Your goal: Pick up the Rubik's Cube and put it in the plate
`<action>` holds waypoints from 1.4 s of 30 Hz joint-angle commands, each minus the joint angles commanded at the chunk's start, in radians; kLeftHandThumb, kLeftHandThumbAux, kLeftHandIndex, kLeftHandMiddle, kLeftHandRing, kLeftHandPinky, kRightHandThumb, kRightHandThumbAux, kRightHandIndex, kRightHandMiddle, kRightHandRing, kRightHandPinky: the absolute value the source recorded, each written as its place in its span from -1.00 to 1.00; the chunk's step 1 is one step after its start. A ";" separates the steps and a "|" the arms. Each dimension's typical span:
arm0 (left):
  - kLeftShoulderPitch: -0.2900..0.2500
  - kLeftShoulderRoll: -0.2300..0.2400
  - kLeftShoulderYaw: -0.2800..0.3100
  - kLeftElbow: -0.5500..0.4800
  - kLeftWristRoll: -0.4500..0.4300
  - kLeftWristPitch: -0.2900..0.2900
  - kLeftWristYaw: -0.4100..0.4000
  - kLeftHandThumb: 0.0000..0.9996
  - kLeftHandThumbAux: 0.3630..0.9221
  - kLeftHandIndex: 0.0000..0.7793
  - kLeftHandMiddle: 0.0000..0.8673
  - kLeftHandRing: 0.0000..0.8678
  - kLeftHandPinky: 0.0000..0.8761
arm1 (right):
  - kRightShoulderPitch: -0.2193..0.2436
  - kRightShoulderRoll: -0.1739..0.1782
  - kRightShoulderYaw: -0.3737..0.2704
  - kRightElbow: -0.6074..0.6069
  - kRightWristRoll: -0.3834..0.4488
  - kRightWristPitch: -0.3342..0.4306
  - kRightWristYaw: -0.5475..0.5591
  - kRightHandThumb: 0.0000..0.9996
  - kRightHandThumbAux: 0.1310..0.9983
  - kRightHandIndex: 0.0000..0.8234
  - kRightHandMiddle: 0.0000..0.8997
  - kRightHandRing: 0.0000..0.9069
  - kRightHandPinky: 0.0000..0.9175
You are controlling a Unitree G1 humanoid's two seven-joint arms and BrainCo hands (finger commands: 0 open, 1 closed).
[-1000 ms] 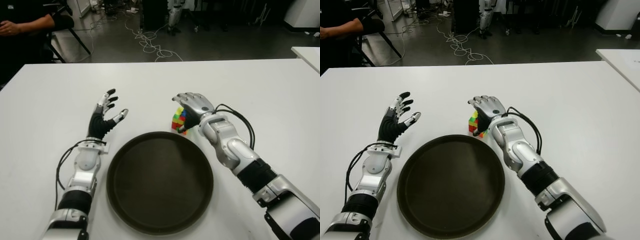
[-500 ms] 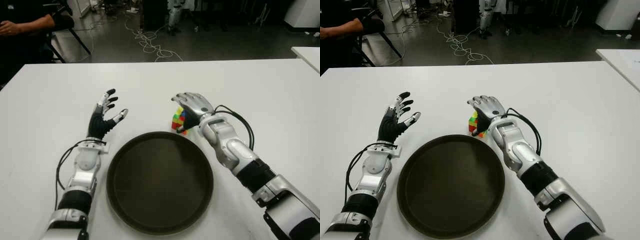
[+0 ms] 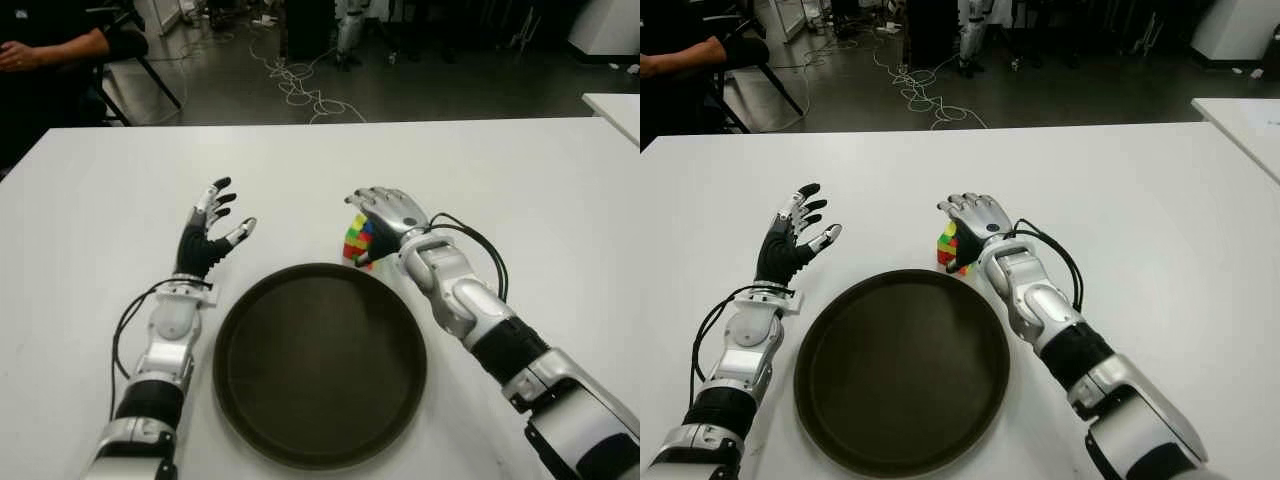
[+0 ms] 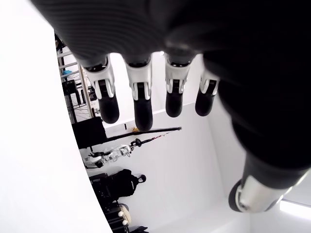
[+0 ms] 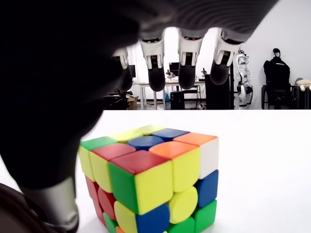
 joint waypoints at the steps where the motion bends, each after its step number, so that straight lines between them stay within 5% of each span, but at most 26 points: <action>1: 0.000 0.000 0.000 0.001 0.001 -0.001 0.001 -0.69 0.14 -0.76 -0.75 -0.71 -0.67 | -0.001 0.000 0.000 0.004 0.000 -0.003 -0.003 -1.00 0.50 -0.88 -0.87 -0.85 -0.85; 32: 0.001 -0.002 0.001 0.002 0.004 -0.012 0.002 -0.74 0.27 -0.77 -0.77 -0.74 -0.71 | -0.024 0.024 0.004 0.131 0.007 -0.066 -0.106 -1.00 0.51 -0.82 -0.82 -0.79 -0.76; 42: 0.002 -0.004 0.001 -0.006 -0.001 -0.002 -0.002 -0.73 0.14 -0.76 -0.74 -0.73 -0.71 | -0.026 0.028 0.002 0.154 0.012 -0.083 -0.138 -1.00 0.52 -0.78 -0.79 -0.77 -0.71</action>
